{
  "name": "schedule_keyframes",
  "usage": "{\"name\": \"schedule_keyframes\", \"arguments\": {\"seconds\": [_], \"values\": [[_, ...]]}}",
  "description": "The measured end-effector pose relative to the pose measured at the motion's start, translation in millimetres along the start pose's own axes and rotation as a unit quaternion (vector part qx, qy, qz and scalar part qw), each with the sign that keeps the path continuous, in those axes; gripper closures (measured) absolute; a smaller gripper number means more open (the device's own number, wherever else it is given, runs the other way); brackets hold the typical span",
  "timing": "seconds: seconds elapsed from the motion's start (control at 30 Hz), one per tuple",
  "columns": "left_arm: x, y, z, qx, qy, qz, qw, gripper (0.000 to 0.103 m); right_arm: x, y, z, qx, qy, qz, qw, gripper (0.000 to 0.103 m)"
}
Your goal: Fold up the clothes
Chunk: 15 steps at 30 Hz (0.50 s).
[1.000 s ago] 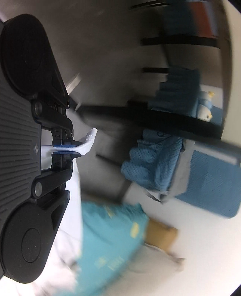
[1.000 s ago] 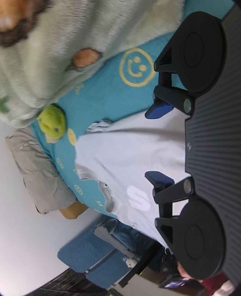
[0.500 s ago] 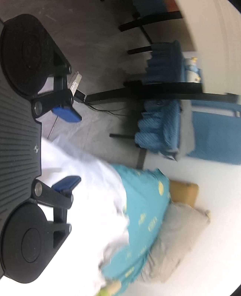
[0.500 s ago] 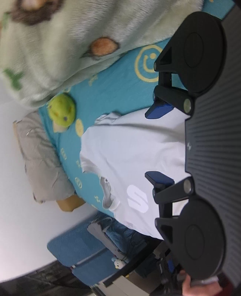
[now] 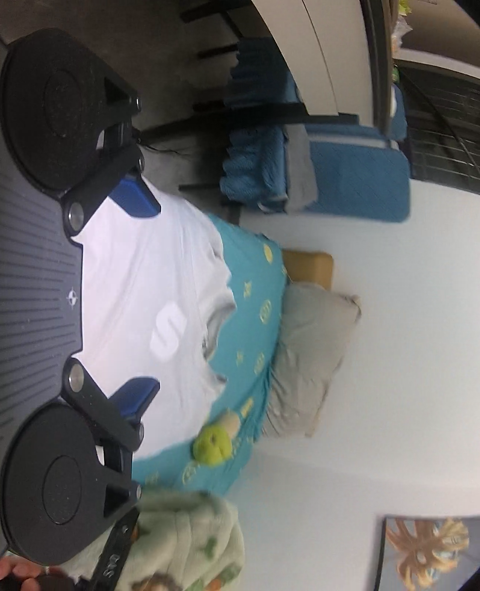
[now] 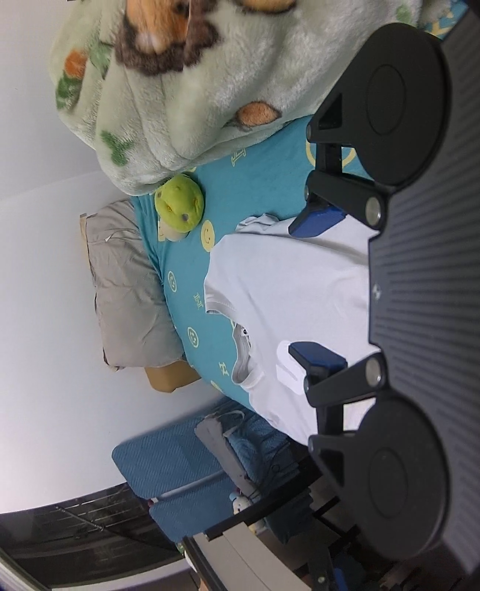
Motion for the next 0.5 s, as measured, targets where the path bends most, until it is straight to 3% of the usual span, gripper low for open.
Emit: {"name": "schedule_keyframes", "arguments": {"seconds": [0.23, 0.33, 0.37, 0.5], "values": [[-40, -13, -8, -0.007, 0.025, -0.004, 0.9996, 0.000, -1, -15, 2, 0.006, -0.004, -0.011, 1.000, 0.034], [-46, -12, -3, -0.006, 0.024, 0.002, 0.9997, 0.000, 1, -13, -1, 0.009, 0.007, -0.009, 1.000, 0.005], [-47, -11, 1, -0.006, 0.021, 0.003, 0.9998, 0.000, 1, -11, -2, 0.015, 0.015, -0.007, 1.000, 0.000], [-50, -9, 7, -0.003, 0.019, 0.009, 0.9998, 0.000, 0, -5, -5, 0.028, 0.037, 0.008, 0.999, 0.000]]}}
Point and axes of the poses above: each gripper's, at about its wrist camera, not at the fingertips, and y roughly the way its jaws point, z to its left, x to its top, the point moved 3 cm from there along y, roughly the way its jaws point, and after that the axes turned 5 degrees about -x, right-handed, at the moved point
